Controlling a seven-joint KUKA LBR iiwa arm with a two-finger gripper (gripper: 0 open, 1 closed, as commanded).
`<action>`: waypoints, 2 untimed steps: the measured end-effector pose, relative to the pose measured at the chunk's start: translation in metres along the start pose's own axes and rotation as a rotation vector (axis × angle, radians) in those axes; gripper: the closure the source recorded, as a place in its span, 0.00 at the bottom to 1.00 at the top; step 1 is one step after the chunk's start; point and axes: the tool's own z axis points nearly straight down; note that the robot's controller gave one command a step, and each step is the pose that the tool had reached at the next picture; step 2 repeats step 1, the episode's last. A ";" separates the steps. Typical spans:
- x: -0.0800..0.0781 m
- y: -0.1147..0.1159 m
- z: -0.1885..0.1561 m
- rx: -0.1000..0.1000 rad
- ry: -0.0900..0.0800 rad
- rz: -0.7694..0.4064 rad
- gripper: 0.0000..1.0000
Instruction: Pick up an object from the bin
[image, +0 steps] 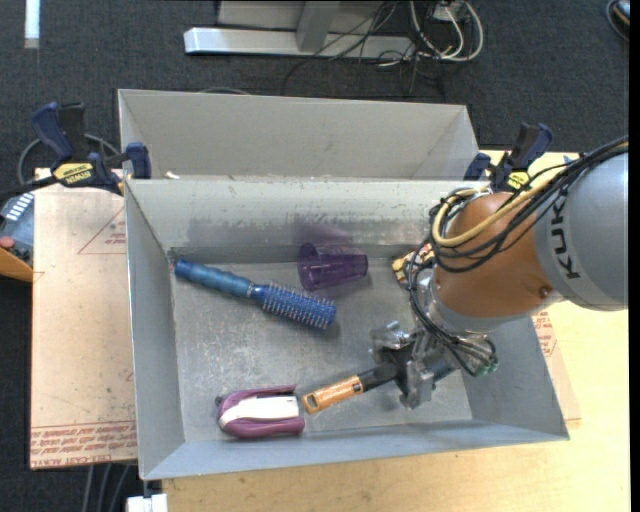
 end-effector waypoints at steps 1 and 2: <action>-0.001 -0.001 -0.028 0.002 -0.006 0.001 1.00; -0.001 -0.001 -0.028 0.002 -0.006 0.001 1.00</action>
Offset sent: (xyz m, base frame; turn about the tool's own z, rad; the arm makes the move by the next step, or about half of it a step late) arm 0.0000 -0.0001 0.0249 0.0000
